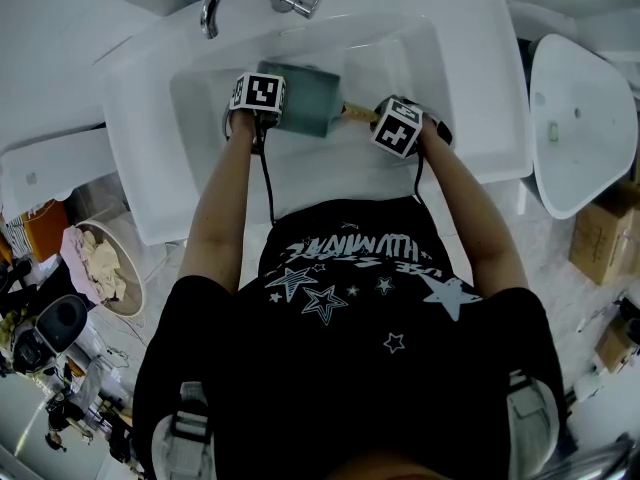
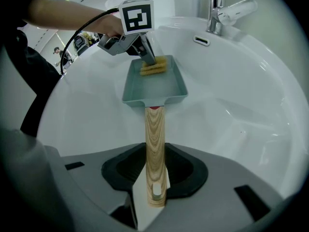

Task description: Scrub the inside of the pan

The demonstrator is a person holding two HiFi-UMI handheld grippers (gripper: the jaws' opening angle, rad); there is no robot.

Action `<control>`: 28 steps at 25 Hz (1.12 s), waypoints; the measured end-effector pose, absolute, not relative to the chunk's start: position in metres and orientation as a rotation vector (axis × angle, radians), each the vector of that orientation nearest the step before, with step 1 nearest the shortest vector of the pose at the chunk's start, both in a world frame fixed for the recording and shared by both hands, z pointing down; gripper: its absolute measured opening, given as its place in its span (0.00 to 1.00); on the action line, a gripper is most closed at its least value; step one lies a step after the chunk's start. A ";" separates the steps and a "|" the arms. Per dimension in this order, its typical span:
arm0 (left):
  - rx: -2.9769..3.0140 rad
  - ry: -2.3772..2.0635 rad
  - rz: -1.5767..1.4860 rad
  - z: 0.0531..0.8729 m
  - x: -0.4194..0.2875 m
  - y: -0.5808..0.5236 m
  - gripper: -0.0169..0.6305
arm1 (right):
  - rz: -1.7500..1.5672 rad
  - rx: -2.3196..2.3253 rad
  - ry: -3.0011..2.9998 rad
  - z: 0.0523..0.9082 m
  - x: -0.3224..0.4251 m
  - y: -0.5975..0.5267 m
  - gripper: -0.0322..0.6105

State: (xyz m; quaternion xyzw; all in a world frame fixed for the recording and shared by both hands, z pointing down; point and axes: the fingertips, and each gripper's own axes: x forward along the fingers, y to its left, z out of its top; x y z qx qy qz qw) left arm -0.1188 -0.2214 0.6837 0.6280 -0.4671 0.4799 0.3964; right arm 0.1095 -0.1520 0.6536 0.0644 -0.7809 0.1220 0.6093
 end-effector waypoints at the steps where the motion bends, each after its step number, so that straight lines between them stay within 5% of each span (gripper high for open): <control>1: 1.590 -1.193 1.225 0.684 -0.119 -0.222 0.10 | 0.282 0.151 -1.804 0.653 0.109 -0.152 0.24; 28: 1.702 -1.057 1.261 0.693 -0.055 -0.218 0.10 | 0.283 0.152 -1.793 0.654 0.109 -0.153 0.24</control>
